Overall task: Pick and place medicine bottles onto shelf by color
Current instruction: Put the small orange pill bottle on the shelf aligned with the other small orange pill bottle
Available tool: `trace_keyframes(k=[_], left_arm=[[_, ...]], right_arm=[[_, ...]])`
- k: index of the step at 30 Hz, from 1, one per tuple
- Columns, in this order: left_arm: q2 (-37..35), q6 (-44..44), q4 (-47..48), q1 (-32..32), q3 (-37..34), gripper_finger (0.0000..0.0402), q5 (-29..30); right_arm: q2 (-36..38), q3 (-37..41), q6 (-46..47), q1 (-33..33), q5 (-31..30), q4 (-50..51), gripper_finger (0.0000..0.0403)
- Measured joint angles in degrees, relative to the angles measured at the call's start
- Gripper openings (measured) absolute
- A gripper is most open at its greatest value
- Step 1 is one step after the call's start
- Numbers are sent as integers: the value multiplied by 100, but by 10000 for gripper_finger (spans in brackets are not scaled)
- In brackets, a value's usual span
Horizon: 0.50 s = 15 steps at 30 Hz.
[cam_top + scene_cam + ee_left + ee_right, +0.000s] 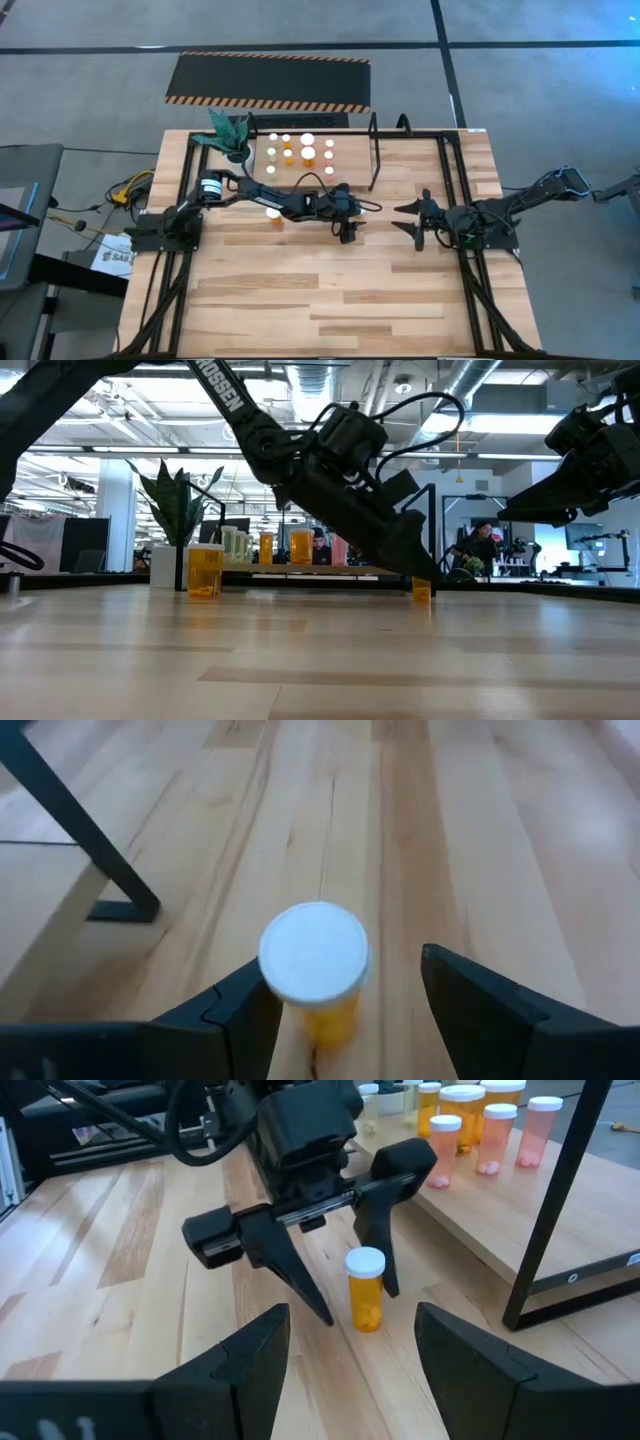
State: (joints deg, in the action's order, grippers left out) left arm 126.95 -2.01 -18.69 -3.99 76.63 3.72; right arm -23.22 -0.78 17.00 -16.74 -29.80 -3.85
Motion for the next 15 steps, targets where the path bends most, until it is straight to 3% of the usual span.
trace_keyframes(k=[15], left_arm=[[41, -19, -132, -12, 8, 222, 158]], right_arm=[[2, 0, 0, 0, 0, 3, 240]])
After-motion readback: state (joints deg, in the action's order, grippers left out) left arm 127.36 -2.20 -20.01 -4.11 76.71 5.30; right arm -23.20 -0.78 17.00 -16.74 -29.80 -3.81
